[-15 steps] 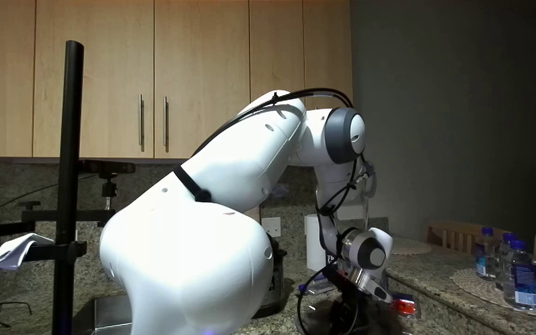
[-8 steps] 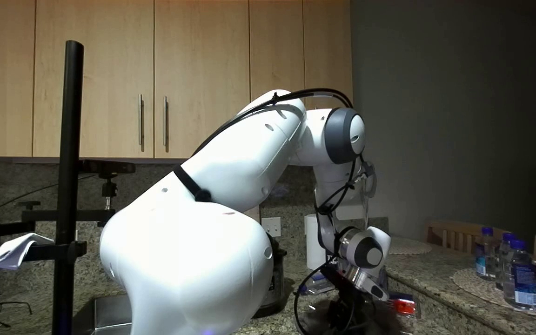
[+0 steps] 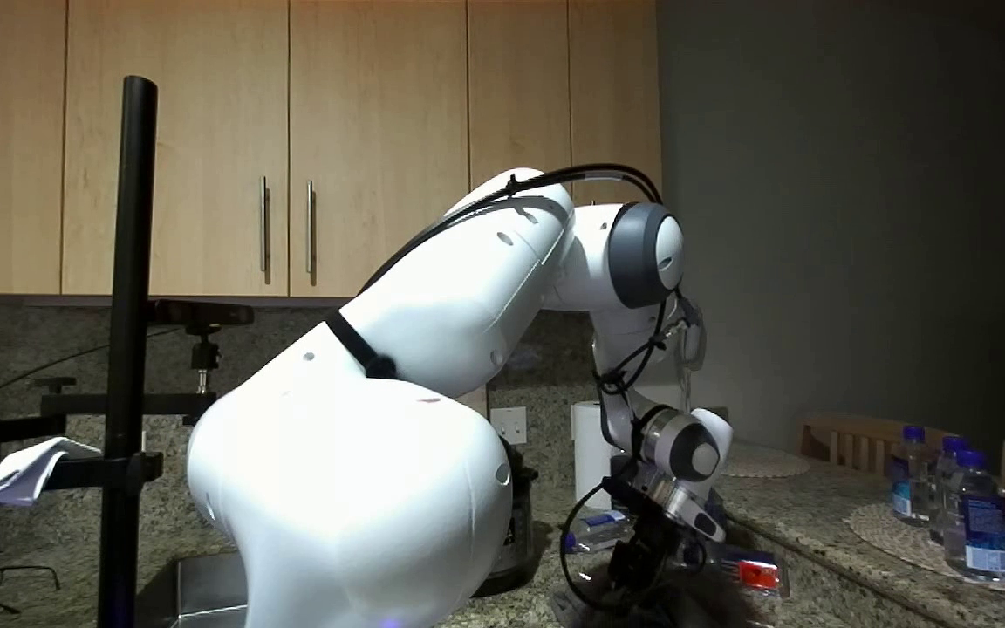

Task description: Move the grey towel to the right.

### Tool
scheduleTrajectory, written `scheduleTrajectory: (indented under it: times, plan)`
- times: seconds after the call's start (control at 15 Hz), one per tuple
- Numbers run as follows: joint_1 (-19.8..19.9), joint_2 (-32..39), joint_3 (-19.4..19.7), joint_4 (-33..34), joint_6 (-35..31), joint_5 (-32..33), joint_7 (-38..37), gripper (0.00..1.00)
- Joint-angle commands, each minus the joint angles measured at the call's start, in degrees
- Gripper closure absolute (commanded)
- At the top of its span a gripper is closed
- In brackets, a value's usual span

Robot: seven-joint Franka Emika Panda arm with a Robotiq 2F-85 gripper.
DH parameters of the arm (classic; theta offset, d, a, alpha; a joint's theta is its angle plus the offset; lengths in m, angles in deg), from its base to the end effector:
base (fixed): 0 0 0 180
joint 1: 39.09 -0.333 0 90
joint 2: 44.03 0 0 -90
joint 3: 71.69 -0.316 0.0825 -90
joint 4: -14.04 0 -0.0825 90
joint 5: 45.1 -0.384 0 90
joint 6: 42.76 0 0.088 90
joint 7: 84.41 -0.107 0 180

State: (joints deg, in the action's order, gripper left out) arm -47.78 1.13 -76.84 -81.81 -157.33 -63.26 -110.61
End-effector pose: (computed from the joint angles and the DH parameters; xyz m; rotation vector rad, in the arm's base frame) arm 0.6006 0.1645 0.1206 -2.8236 0.6142 0.8006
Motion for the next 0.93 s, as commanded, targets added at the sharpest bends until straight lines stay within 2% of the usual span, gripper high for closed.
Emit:
scheduleTrajectory:
  times: [0.0, 0.6, 0.87]
  plan:
    - [-0.4, -0.4, 1.0, 5.8, 6.9, 0.6, -1.2, 0.88]
    - [1.3, 3.3, 3.7, 30.8, 27.8, 2.6, -0.2, 0.88]
    - [2.3, 5.4, 4.6, 42.8, 34.9, 4.1, 0.1, 0.88]
